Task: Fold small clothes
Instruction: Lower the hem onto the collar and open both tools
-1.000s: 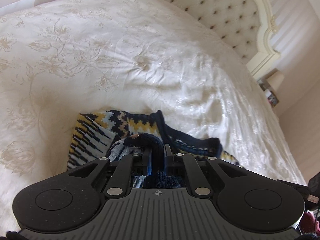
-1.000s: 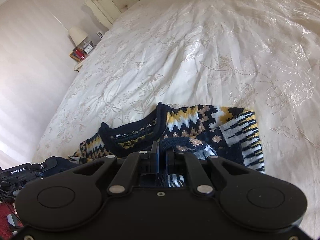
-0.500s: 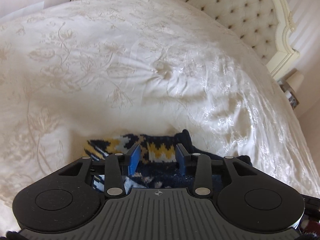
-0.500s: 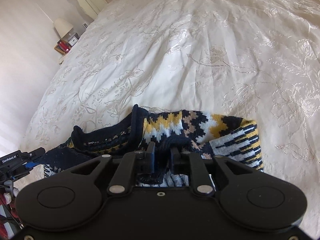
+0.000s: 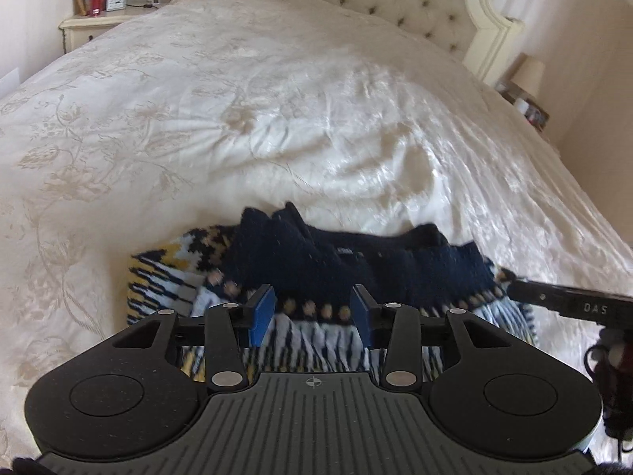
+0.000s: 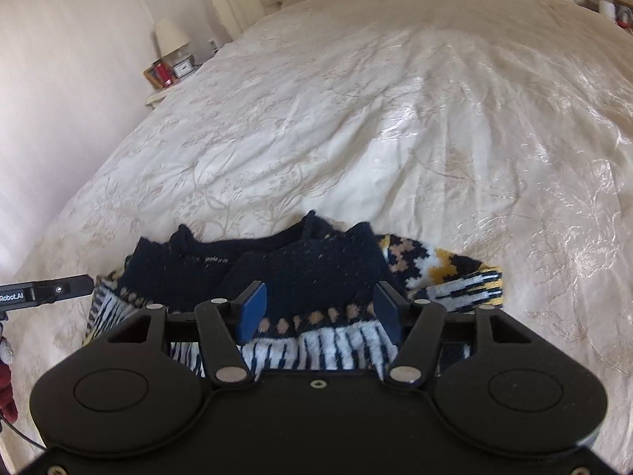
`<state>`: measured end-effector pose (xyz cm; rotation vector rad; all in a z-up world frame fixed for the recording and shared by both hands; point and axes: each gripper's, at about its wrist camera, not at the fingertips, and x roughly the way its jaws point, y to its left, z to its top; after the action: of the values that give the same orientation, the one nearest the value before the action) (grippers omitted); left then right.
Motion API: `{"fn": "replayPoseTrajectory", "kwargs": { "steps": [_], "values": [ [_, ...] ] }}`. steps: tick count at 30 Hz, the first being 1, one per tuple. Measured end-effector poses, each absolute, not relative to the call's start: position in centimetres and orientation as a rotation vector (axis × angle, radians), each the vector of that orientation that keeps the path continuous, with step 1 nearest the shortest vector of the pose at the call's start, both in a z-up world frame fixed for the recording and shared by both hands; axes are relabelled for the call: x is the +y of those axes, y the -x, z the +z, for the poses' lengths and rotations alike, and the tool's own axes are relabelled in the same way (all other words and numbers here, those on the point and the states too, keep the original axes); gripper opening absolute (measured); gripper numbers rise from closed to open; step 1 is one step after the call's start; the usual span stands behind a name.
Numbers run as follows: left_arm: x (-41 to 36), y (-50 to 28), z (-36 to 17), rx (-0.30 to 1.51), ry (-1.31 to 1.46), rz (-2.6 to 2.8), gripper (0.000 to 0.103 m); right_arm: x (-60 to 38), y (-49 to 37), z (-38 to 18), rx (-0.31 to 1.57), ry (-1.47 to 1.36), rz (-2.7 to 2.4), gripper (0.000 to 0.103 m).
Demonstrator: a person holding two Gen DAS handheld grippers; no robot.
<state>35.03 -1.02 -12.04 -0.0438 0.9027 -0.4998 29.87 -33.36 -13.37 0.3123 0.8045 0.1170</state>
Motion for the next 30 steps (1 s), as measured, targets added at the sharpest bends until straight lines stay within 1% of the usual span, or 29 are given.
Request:
{"fn": "replayPoseTrajectory", "kwargs": {
  "steps": [7,12,16,19,22,23,30],
  "values": [
    [-2.1,-32.7,-15.3,0.992,-0.038,-0.540,0.041,-28.2,-29.1,-15.1,0.888,-0.110,0.254,0.068],
    [-1.5,-33.8,-17.4,1.033,-0.077,-0.490,0.041,-26.3,-30.1,-17.1,0.937,0.034,0.278,0.068],
    [-0.8,-35.3,-17.9,1.038,-0.076,-0.441,0.041,-26.4,-32.4,-18.3,0.957,0.144,0.217,0.068],
    [-1.0,-36.1,-18.0,1.029,-0.122,-0.419,0.041,-27.1,-34.6,-18.6,0.979,0.161,0.181,0.068],
    [-1.5,-36.6,-18.0,1.021,-0.200,-0.397,0.041,-27.4,-35.8,-18.9,0.993,0.167,0.171,0.070],
    [-1.6,-36.8,-18.1,1.020,-0.225,-0.396,0.043,-27.4,-36.0,-19.0,0.995,0.173,0.171,0.071],
    [-2.1,-36.7,-18.0,1.002,-0.415,-0.346,0.044,-27.8,-36.0,-18.7,1.012,0.153,0.148,0.072]
  ]
}}
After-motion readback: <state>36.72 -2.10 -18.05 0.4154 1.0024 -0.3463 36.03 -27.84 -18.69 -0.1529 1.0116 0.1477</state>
